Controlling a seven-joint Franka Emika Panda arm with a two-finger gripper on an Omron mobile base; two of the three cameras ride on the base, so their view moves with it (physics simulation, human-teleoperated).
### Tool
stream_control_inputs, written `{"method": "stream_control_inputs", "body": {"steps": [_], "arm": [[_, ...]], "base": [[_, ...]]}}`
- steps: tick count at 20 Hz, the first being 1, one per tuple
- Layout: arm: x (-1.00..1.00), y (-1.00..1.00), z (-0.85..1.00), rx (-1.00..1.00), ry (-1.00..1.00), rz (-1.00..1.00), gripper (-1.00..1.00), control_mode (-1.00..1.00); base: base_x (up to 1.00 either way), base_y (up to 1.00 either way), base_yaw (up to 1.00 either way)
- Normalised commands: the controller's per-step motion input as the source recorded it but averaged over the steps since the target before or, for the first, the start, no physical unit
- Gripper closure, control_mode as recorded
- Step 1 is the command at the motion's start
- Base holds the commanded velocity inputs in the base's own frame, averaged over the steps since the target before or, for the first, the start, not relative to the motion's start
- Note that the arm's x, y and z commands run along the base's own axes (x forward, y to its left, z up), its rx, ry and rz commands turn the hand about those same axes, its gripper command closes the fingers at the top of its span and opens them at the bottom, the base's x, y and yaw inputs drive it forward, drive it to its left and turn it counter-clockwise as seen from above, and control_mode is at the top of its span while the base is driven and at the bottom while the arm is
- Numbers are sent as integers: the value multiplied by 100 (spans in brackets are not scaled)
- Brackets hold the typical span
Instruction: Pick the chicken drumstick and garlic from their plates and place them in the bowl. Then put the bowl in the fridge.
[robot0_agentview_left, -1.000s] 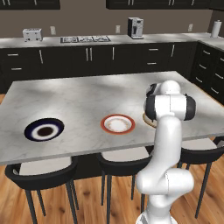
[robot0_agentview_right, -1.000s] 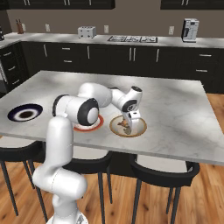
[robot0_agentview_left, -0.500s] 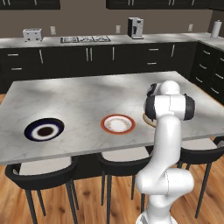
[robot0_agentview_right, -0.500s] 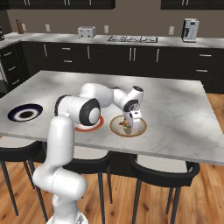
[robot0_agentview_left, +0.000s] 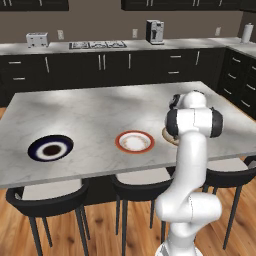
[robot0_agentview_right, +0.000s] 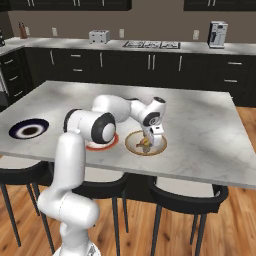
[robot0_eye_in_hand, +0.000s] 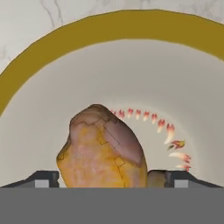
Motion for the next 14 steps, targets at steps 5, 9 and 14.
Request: {"method": "stream_control_inputs", "body": {"steps": [5,9,14], "arm": [[-22,-3,17,0,0,0,-100,-100],[-42,0,37,0,-6,5,-100,-100],[-48,4,35,-2,-12,20,-100,-100]], "base": [[0,0,0],[0,0,0],[0,0,0]]}}
